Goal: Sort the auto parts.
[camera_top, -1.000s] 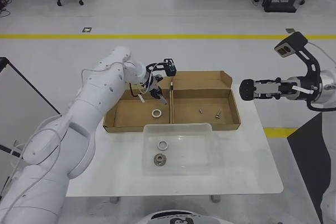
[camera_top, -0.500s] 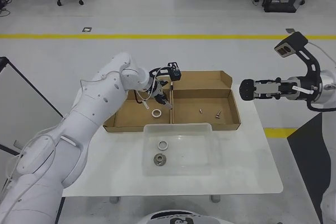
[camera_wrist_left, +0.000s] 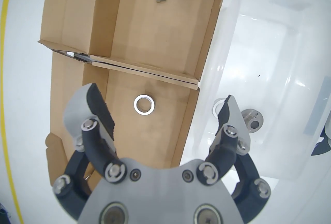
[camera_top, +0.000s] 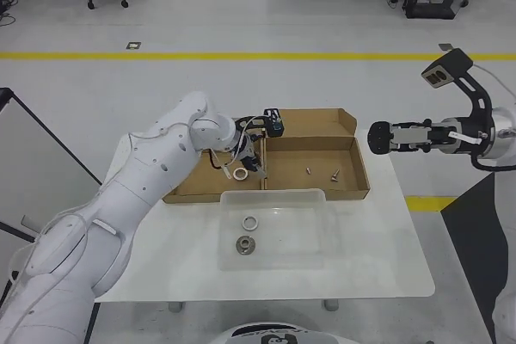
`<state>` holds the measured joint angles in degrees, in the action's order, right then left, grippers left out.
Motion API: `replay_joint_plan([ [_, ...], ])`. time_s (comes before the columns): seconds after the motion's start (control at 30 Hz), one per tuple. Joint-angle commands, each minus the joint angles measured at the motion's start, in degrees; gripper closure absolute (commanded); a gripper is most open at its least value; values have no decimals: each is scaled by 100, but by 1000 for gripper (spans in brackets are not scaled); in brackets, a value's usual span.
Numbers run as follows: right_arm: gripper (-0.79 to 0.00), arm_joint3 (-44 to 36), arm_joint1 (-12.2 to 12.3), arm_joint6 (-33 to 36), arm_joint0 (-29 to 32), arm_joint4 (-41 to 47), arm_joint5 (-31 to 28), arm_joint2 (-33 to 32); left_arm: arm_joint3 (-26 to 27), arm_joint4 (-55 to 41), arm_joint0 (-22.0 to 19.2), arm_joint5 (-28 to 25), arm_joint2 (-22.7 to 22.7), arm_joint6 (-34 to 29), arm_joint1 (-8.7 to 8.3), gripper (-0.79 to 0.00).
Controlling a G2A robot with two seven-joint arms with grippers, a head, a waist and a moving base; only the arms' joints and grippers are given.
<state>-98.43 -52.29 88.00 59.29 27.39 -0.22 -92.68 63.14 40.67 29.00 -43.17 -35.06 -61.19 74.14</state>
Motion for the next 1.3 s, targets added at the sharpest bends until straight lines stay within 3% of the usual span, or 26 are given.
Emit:
replay_joint_plan([
  [0.0, -785, 0, 0, 0, 0, 0, 0, 0, 573, 4, 164, 312, 92, -305, -188, -785],
  [0.37, -785, 0, 0, 0, 0, 0, 0, 0, 3039, -485, 816, 1214, 227, -1207, -1261, -785],
  [0.57, -785, 0, 0, 0, 0, 0, 0, 0, 3630, -438, 884, 1468, 615, -1461, -1618, -785],
  [0.67, -785, 0, 0, 0, 0, 0, 0, 0, 3770, -493, 873, 1456, 766, -1448, -1700, -733],
  [0.73, -785, 0, 0, 0, 0, 0, 0, 0, 3856, -479, 843, 1460, 864, -1453, -1733, -585],
  [0.83, -785, 0, 0, 0, 0, 0, 0, 0, 3889, -411, 805, 1449, 1019, -1441, -1755, -468],
  [0.87, -785, 0, 0, 0, 0, 0, 0, 0, 3870, -421, 796, 1431, 1053, -1423, -1754, -391],
  [1.07, -785, 0, 0, 0, 0, 0, 0, 0, 3796, -321, 651, 1401, 1258, -1394, -1684, -314],
  [1.27, -785, 0, 0, 0, 0, 0, 0, 0, 3460, -105, 473, 1364, 1637, -1356, -1473, -286],
])
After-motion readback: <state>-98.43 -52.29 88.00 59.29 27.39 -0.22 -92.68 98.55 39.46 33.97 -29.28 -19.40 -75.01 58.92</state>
